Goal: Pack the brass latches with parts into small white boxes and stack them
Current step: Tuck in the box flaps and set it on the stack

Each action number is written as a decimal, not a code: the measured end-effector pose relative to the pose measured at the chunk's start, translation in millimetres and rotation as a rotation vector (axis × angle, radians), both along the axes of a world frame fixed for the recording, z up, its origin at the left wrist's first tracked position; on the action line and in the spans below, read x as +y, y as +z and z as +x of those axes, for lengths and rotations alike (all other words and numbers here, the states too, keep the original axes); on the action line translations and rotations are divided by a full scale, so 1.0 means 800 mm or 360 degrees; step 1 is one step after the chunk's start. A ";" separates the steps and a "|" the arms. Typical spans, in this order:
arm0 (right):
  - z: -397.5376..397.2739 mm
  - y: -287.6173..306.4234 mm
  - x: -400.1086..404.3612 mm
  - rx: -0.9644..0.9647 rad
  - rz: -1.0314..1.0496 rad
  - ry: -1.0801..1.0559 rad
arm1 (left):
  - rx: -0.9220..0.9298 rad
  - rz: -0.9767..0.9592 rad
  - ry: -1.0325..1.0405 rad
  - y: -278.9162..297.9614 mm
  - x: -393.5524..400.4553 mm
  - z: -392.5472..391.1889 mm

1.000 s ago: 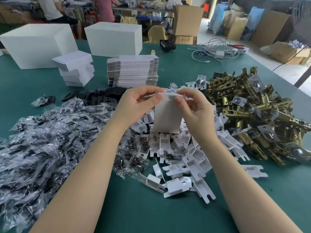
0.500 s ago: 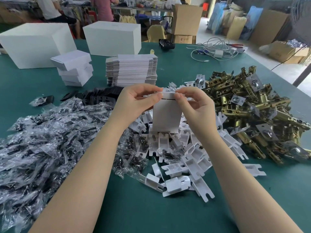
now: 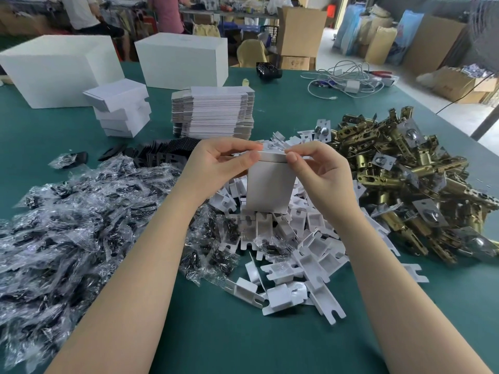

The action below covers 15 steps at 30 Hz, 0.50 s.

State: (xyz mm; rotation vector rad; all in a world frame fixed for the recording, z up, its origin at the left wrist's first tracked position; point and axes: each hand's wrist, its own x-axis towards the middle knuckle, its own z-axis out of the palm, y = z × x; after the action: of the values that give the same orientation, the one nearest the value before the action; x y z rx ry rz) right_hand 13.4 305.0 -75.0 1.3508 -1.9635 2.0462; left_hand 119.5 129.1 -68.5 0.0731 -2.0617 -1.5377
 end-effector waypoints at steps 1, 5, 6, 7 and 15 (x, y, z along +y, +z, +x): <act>-0.002 0.000 0.000 -0.0021 -0.0003 0.0010 | -0.0002 0.0009 -0.0009 0.000 0.000 0.000; -0.004 -0.002 0.003 -0.0025 -0.0015 0.0011 | -0.0007 0.0016 -0.0020 0.001 0.002 -0.001; -0.003 -0.002 0.003 -0.0006 -0.0013 0.0013 | -0.0005 0.0024 -0.0019 0.000 0.002 0.000; -0.002 -0.002 0.003 0.0012 -0.0008 0.0018 | -0.0005 0.0038 -0.0020 0.000 0.001 0.000; 0.000 0.001 0.006 0.0168 0.0053 -0.0094 | 0.0024 -0.0043 0.0006 -0.002 0.000 -0.003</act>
State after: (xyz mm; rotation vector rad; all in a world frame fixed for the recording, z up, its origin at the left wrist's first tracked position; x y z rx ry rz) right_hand 13.5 310.1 -74.4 1.3592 -1.9772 1.8846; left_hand 117.5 129.1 -69.8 0.0554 -2.0688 -1.5032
